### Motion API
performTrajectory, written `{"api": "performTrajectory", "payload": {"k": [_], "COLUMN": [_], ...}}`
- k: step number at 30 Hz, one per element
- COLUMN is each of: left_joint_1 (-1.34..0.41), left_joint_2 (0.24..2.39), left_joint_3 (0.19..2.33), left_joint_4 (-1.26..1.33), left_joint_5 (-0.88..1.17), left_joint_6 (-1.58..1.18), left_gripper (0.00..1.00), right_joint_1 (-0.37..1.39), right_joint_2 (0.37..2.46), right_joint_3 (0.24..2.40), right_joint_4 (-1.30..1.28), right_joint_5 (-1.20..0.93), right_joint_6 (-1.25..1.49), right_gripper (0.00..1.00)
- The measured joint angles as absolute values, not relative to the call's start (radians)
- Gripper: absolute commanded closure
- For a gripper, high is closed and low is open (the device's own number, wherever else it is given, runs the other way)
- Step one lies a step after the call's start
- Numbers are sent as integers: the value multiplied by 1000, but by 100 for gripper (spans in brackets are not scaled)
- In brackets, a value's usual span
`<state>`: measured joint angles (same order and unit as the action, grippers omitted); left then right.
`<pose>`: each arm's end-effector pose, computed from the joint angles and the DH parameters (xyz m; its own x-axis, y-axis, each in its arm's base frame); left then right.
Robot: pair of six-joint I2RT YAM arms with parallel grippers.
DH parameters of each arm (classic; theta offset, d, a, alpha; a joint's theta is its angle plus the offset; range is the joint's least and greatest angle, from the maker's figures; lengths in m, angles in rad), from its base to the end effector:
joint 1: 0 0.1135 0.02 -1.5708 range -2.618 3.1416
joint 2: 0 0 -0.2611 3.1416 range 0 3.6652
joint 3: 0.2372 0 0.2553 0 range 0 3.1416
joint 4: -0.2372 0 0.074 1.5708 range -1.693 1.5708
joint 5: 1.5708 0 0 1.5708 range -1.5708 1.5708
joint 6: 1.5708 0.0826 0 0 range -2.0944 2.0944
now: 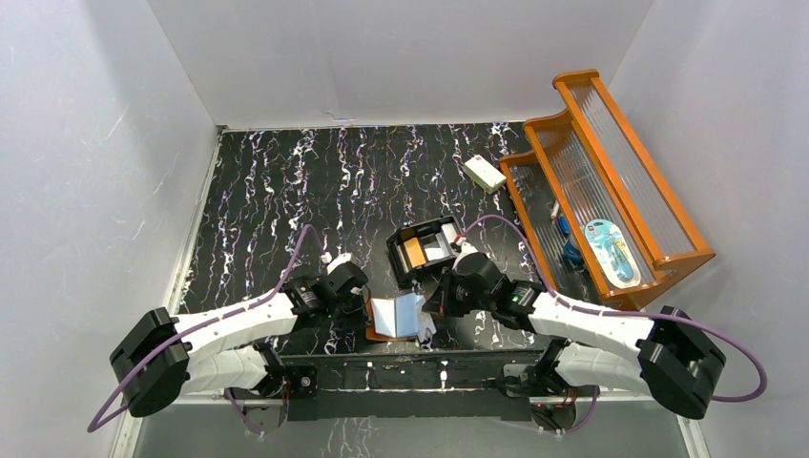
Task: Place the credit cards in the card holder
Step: Turn over the card slot in the card holder.
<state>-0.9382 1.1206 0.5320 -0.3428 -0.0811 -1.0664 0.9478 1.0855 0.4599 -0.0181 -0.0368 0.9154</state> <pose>0.1469 -0.1891 0.1353 -0.9080 -0.2373 -0.3453 -0.0407 0.8702 -0.4910 0.1491 0.2127 0.1538 -0.8705 0.1463 -0.4700 -0.2275 0.7272 0.6476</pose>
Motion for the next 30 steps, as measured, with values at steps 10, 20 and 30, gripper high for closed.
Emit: {"api": "performTrajectory", "payload": {"k": [10,20,30], "left_joint_1": [-938,-938,-938], "left_joint_2": [1081,985,947], "left_joint_3": [521,470,419], "left_joint_4": [-294,-220,-152], "left_joint_5": [-58,-34,-14], "left_joint_6": [-1068,-1081,-1089], "left_gripper": [78,57,49], "right_joint_1": [944,944,944], "right_joint_2": [1174,1226,1284], "right_joint_3": [461,503,538], "right_joint_4": [36,118,170], "right_joint_5": [-93,-142,-176], "right_joint_6": [918,920,922], "right_gripper": [100,100,100]}}
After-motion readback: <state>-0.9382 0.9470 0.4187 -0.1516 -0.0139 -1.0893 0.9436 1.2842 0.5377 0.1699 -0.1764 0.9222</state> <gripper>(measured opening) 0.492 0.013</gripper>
